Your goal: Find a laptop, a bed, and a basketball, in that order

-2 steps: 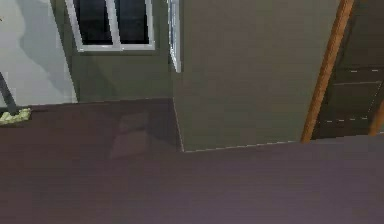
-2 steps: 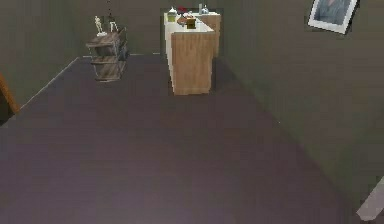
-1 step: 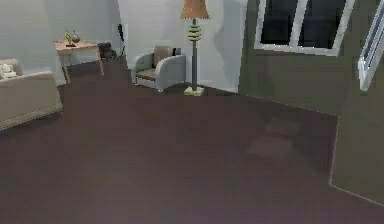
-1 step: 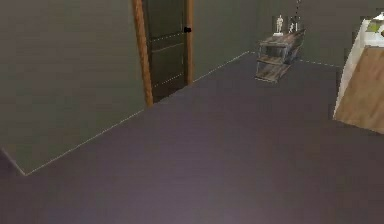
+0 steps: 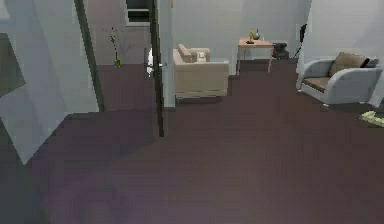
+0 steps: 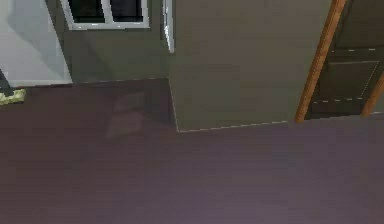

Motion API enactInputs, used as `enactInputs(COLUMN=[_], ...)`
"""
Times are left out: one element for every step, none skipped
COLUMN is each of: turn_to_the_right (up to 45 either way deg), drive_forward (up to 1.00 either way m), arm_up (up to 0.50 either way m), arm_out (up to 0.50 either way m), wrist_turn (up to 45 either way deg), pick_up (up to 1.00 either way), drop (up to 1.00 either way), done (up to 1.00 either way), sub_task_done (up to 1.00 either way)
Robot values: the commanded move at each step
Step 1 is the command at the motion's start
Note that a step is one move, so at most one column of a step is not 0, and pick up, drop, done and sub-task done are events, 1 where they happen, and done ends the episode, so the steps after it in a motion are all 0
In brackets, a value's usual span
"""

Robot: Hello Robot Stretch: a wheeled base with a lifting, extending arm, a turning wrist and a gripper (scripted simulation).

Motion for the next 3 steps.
enactInputs(turn_to_the_right=[-6.0,0.0,-33.0], drive_forward=[0.0,0.65,0.0], arm_up=[0.0,0.0,0.0], arm_out=[0.0,0.0,0.0], wrist_turn=[0.0,0.0,0.0], pick_up=[0.0,0.0,0.0], drop=[0.0,0.0,0.0], done=[0.0,0.0,0.0], sub_task_done=[0.0,0.0,0.0])
